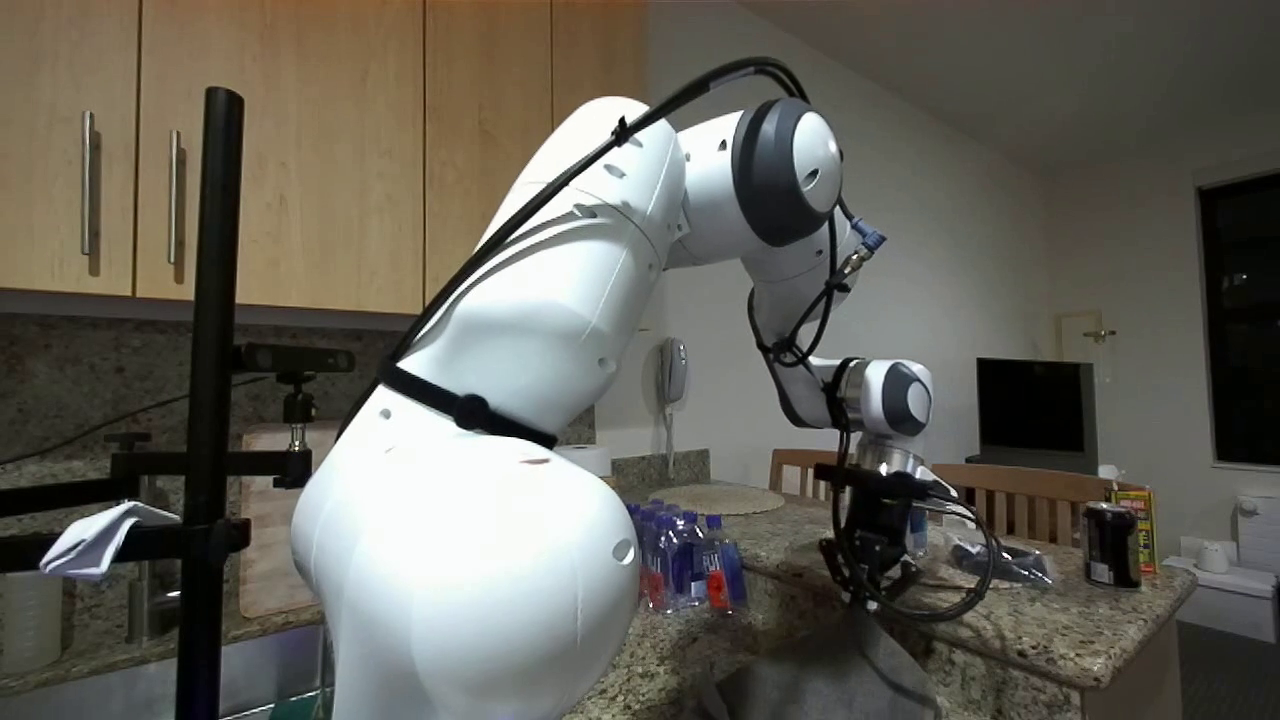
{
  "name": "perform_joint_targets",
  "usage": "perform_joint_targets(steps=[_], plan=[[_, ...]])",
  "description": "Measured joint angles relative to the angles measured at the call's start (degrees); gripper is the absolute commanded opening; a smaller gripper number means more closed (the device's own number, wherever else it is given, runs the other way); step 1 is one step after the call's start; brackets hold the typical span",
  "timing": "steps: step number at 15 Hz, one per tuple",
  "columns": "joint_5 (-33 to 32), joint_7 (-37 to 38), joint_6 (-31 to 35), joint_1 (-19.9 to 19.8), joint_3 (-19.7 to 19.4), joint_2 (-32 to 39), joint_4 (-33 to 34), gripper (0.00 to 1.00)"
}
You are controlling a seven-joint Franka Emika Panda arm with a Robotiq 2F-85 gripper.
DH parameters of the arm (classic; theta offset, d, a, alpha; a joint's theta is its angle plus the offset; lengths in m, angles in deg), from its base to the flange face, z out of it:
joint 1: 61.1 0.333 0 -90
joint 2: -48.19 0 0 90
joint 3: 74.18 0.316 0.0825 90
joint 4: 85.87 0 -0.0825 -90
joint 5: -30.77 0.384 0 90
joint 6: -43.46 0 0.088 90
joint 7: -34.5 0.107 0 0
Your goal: Move the grey towel to the left.
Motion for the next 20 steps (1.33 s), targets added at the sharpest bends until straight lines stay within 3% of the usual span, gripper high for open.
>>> perform_joint_targets(steps=[6,14,20], plan=[[-0.12,6.08,0.86,5.17,1.60,-3.59,-0.90,0.09],[-0.77,26.67,5.89,15.13,3.37,-7.43,-7.02,0.09],[-0.89,35.38,8.22,18.46,4.16,-7.74,-8.53,0.09]])
